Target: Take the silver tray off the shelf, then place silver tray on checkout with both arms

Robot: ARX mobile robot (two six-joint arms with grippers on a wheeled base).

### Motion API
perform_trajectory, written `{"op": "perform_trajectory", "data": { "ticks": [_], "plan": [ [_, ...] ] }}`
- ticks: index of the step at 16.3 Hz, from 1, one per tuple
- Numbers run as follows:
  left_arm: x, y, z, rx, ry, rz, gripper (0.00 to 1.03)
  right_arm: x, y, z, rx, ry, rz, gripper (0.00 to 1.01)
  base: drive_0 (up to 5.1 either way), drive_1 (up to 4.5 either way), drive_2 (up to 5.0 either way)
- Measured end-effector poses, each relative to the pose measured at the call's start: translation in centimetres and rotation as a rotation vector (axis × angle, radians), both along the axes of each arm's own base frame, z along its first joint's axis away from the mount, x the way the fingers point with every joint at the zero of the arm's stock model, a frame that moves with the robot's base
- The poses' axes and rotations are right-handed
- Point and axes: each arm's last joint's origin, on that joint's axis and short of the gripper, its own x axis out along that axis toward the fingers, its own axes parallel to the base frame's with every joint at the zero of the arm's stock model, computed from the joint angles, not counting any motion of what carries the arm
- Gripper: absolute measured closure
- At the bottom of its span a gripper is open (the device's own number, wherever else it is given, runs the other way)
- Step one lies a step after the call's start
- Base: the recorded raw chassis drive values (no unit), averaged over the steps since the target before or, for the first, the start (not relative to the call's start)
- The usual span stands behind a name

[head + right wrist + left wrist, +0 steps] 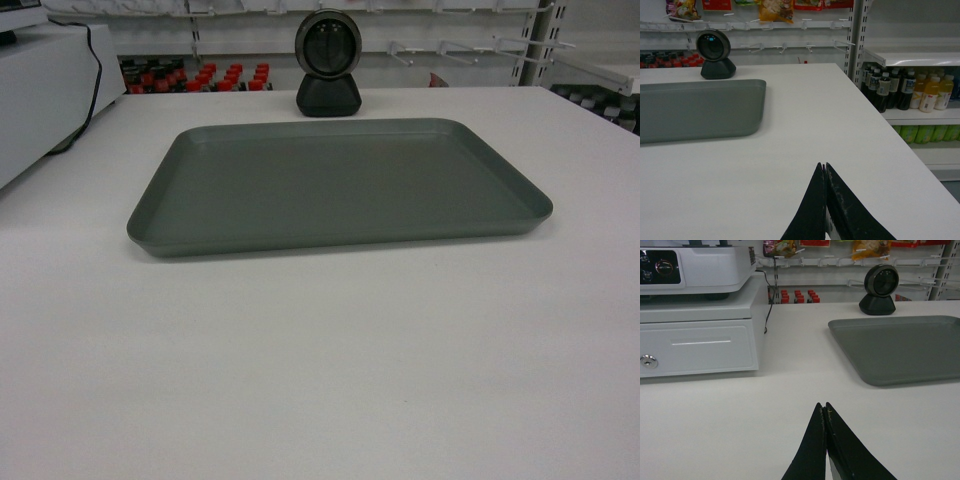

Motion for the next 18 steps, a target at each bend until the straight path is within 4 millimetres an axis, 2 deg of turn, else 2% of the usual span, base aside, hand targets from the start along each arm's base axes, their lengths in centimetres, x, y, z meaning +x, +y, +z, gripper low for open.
{"op": "perform_trajectory", "data": {
  "ticks": [1, 10, 11, 12, 18],
  "plan": [
    [0.00, 0.00, 0.01, 0.000, -0.001, 0.000, 0.97, 0.00, 0.00, 0.00, 0.000, 0.000, 0.000, 0.97, 0.0, 0.00, 0.0],
    [0.00, 0.00, 0.00, 0.000, 0.000, 0.000, 0.06, 0.00, 0.00, 0.00, 0.000, 0.000, 0.000, 0.06, 0.0, 0.00, 0.0],
    [0.00, 0.00, 0.00, 0.001, 0.000, 0.000, 0.04, 0.00, 0.00, 0.00, 0.000, 0.000, 0.000, 0.01, 0.0, 0.00, 0.0],
    [0.00, 0.00, 0.00, 0.001, 0.000, 0.000, 0.06, 0.00, 0.00, 0.00, 0.000, 0.000, 0.000, 0.04, 0.0, 0.00, 0.0],
    [0.00, 0.00, 0.00, 0.001, 0.000, 0.000, 0.05, 0.00, 0.00, 0.00, 0.000, 0.000, 0.000, 0.03, 0.0, 0.00, 0.0]
  ]
}}
